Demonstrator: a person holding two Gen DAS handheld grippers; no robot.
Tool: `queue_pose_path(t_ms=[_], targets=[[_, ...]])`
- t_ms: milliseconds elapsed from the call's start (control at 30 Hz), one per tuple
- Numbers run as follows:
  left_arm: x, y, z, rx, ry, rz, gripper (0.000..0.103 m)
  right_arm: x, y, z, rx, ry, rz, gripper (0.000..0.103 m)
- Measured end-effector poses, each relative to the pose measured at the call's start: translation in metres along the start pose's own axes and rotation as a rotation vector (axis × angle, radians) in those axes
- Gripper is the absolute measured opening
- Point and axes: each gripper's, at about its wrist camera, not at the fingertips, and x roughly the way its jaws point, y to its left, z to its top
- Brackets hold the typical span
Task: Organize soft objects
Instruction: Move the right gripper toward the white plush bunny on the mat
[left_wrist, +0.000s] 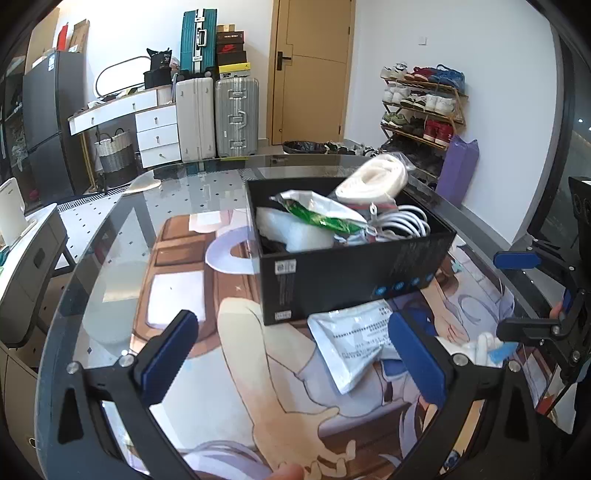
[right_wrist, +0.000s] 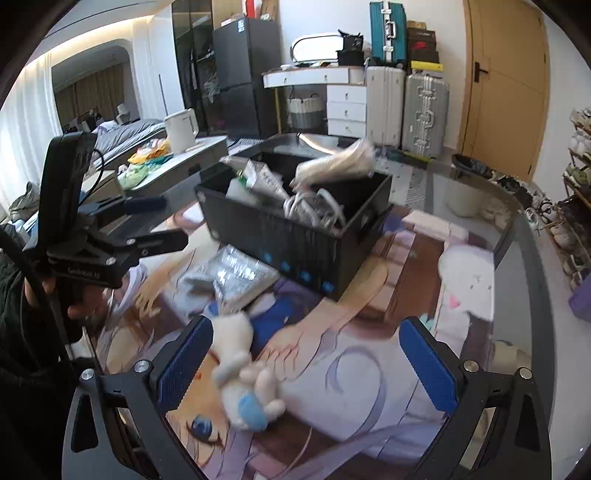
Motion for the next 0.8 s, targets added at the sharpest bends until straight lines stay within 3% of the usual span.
queue_pose_path(t_ms=[567,800], targets=[[0.010,0.004,-0.011,-0.022,0.042,-0.064,0.103,0.019,0.018,-0.016,-0.087,0.123,0.056,0.102],[0.011,0.002,-0.013,-0.013,0.047,-0.066,0.103,0.023,0.015,-0.025,-0.124,0.179,0.024,0.102]])
